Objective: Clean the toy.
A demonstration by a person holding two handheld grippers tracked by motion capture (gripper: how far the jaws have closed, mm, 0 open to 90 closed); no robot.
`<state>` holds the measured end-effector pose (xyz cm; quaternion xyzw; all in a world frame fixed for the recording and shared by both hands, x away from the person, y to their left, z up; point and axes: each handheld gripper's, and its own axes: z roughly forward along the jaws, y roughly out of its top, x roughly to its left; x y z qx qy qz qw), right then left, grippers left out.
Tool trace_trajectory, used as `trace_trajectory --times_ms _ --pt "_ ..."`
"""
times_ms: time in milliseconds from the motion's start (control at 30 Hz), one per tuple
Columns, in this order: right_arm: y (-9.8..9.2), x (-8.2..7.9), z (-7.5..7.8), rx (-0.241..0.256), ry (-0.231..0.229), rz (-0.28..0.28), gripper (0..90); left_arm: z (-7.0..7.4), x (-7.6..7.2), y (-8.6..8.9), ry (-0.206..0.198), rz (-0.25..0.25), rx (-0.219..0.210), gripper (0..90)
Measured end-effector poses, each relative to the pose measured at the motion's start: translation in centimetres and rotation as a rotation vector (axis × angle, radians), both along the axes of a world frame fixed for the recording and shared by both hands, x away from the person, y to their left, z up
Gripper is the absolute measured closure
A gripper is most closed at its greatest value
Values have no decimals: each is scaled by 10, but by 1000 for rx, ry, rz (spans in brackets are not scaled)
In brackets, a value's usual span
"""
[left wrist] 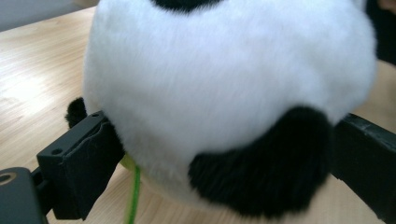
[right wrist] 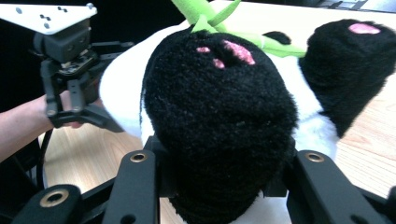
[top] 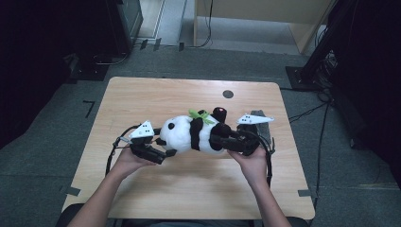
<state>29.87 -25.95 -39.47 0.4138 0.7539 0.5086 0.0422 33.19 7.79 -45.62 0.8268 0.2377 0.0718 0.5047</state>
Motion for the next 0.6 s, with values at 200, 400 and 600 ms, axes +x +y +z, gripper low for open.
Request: trace_trajectory --times_ms 200,400,600 --pt "2 0 0 -7 -11 -2 586 5 0 1 -25 21 17 208" --pt "0 4 -5 -32 -17 -37 468 7 12 5 173 27 -34 392" --pt "0 9 -14 -58 -29 -16 359 9 16 10 203 47 -48 463"
